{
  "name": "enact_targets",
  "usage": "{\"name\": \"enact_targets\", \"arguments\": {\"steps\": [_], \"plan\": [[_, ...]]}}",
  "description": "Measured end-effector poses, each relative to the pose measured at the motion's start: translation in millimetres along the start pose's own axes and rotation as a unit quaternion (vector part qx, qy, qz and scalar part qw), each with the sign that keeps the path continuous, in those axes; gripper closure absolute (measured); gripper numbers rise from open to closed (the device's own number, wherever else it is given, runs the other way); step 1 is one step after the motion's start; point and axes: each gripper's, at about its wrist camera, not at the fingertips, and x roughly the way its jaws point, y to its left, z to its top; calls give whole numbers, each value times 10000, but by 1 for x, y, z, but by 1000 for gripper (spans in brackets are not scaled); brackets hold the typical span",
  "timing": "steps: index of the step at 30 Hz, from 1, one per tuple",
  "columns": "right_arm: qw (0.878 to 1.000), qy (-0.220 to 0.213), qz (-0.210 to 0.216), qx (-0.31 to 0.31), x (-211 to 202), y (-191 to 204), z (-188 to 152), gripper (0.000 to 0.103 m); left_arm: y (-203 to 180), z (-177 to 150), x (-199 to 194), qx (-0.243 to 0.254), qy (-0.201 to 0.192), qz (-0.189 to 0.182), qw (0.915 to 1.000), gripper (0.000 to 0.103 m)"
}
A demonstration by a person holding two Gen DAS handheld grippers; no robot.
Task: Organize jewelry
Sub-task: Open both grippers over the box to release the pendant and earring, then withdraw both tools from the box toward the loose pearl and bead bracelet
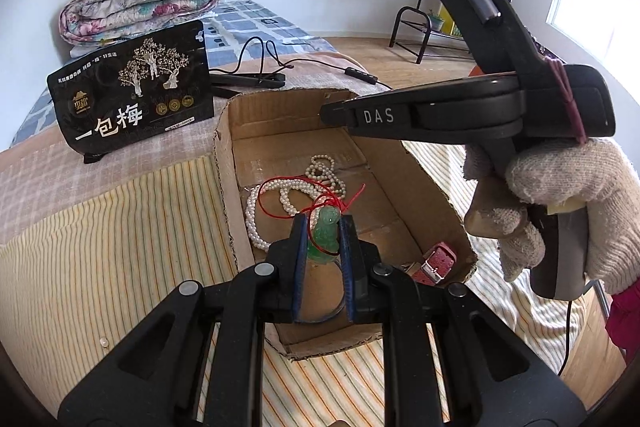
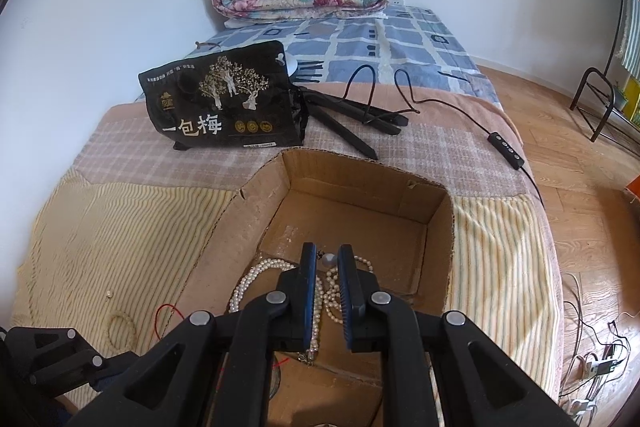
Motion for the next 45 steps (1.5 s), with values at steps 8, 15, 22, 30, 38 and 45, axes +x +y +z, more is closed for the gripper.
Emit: {"name": "enact_targets", "arguments": {"steps": [8, 15, 22, 30, 38, 45], "plan": [[9999, -65, 12, 96, 2, 2, 1, 70, 1, -1, 2, -7, -23, 37, 10000, 89], [9995, -226, -120, 167, -4, -1, 2, 31, 0, -2, 0, 57, -111, 121, 9998, 47], [9992, -280, -212, 194, -9, -1, 2, 19, 4, -2, 0, -75, -31, 144, 9999, 46], [9990, -317, -277, 155, -21, 2, 0, 16, 3, -5, -13, -97, -53, 135, 9998, 46], [9981, -510, -304, 187, -54, 13, -4, 10, 8, -15, -44, -60, -112, 178, 9998, 46], [9967, -727, -283, 209, -81, 25, -21, 2, 24, -30, -76, -33, -109, 326, 9994, 46]]}}
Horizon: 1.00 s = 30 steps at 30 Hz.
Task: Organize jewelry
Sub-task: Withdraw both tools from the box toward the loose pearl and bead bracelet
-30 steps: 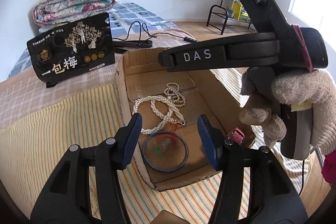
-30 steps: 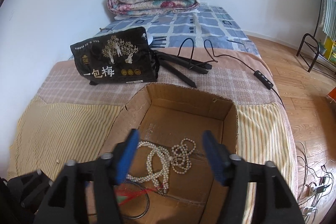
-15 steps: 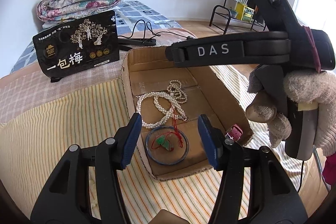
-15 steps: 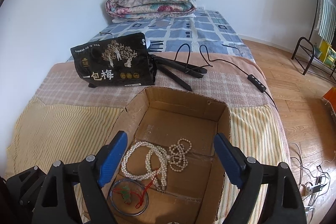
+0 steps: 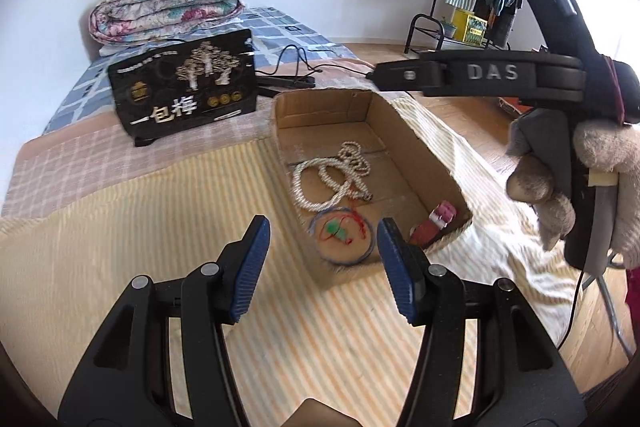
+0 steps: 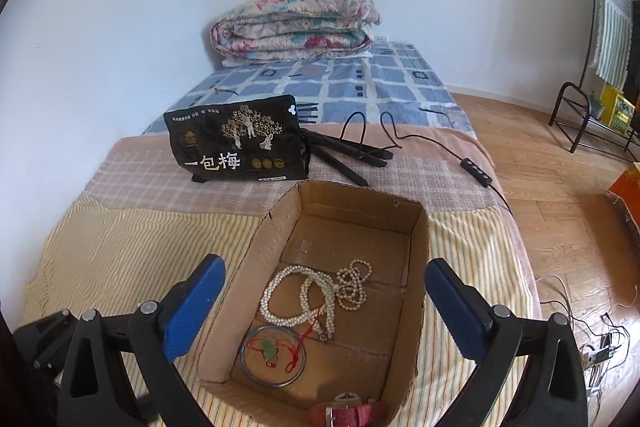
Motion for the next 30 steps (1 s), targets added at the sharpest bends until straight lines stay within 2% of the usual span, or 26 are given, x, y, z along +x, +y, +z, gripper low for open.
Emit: {"name": "enact_targets", "arguments": {"steps": [7, 11, 15, 18, 23, 26, 30], "plan": [[9997, -202, -125, -60, -28, 10, -15, 2, 36, -19, -28, 222, 26, 328, 9992, 45], [9993, -353, -5, -106, -47, 21, -26, 1, 66, -28, -42, 159, 75, 437, 9989, 45], [9984, -506, 128, -219, -60, 41, -48, 1, 99, -39, -50, 180, 93, 713, 9972, 45], [9977, -437, 189, -482, -59, 62, -67, 1, 130, -46, -51, -72, 205, 888, 9958, 45], [9961, -183, 552, -662, -48, 95, -94, 4, 177, -52, -45, -692, 474, 932, 9921, 45], [9936, -16, 655, -924, -37, 115, -105, 6, 193, -56, -42, -850, 504, 903, 9910, 46], [9891, 95, 664, -1314, -24, 138, -117, 6, 197, -61, -38, -942, 442, 789, 9914, 46]]}}
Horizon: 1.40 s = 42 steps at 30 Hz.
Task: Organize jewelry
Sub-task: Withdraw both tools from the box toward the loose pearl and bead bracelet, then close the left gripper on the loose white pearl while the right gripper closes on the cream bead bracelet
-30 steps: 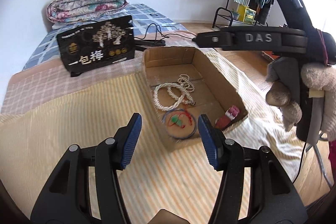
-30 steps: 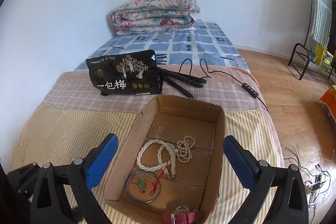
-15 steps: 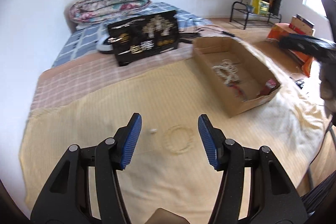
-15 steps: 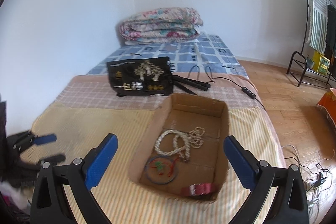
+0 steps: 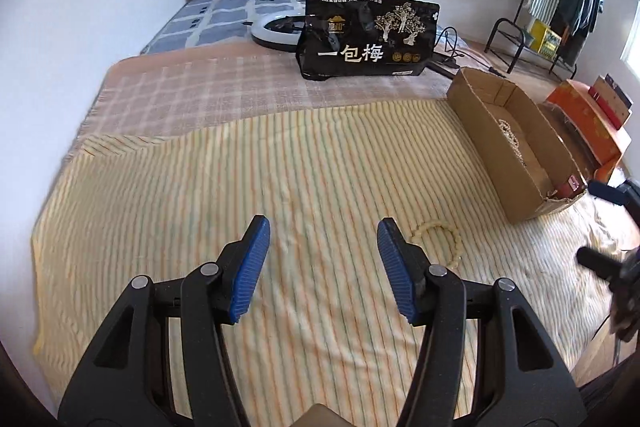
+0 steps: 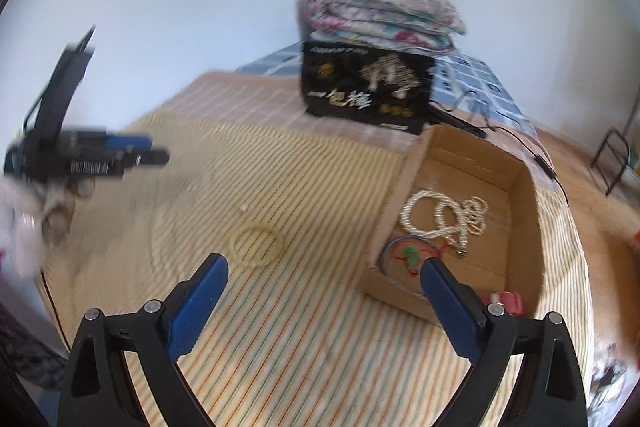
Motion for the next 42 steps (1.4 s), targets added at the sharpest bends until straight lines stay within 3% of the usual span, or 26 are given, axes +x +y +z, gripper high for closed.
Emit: {"name": "enact_targets", "arguments": {"steps": [2, 6, 8, 11, 13, 15, 22, 32, 35, 42], "plan": [[9999, 95, 123, 21, 9, 6, -2, 8, -2, -2, 3, 16, 33, -114, 9999, 46], [9987, 389, 334, 42, 29, 13, -5, 24, -14, -3, 15, 199, 106, -373, 9990, 48], [9975, 520, 461, 97, 39, 15, -6, 29, -22, -4, 23, 299, 204, -487, 9982, 63], [9951, 749, 593, 235, 57, 17, -6, 42, -29, -5, 36, 356, 336, -617, 9969, 68], [9932, 873, 680, 369, 67, 16, -7, 50, -33, -6, 44, 415, 418, -661, 9961, 79], [9909, 975, 772, 513, 78, 15, -7, 60, -36, -8, 51, 438, 463, -666, 9957, 80], [9858, 1146, 865, 867, 103, 11, -5, 66, -44, -10, 70, 458, 562, -795, 9942, 82], [9860, 1173, 820, 859, 117, 12, -2, 71, -51, -7, 87, 479, 614, -795, 9938, 82], [9858, 1180, 830, 859, 120, 12, -2, 71, -50, -8, 92, 491, 654, -722, 9940, 89], [9870, 1181, 769, 767, 124, 17, -1, 72, -48, -9, 99, 461, 684, -725, 9939, 89]]}}
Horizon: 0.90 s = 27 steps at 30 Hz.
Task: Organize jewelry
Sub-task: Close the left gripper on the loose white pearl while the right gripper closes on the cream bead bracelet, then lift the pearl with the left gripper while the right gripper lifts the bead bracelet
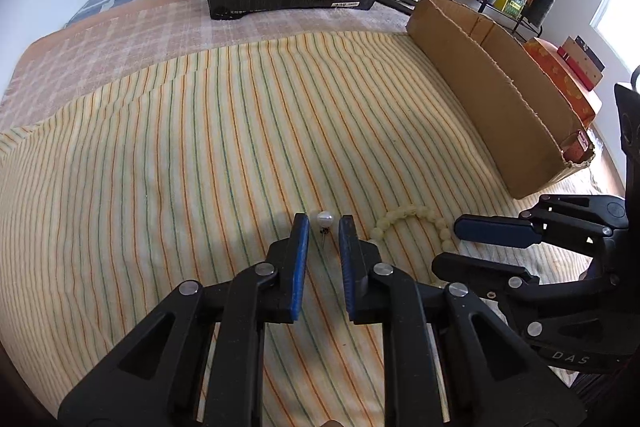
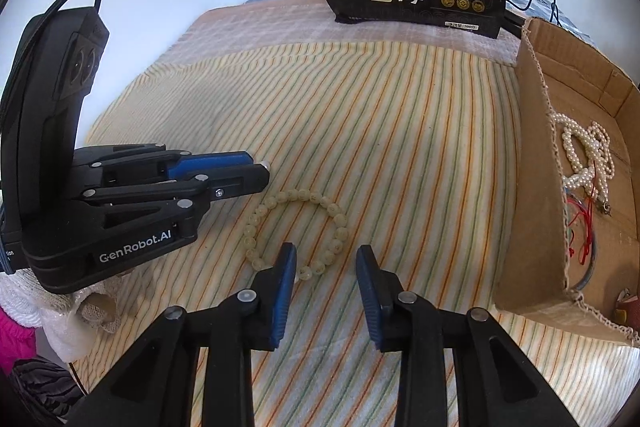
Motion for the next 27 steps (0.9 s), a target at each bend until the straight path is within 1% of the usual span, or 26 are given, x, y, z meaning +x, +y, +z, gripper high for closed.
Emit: {"name": "enact_targets", "arguments": {"steps": [8, 13, 19, 27], "plan": [[10000, 4, -92, -25, 7, 2, 2, 72, 0, 1, 6, 50, 7, 49, 10000, 90], [9997, -5, -206, -94, 12, 3, 2, 74, 2, 1, 7, 7, -32, 94, 10000, 95], [9980, -29, -510, -381, 14, 13, 2, 76, 0, 1, 7, 66, -67, 158, 9998, 96], [9964, -128, -681, -479, 14, 17, -2, 81, -3, -1, 7, 117, -162, 269, 9994, 96]]}}
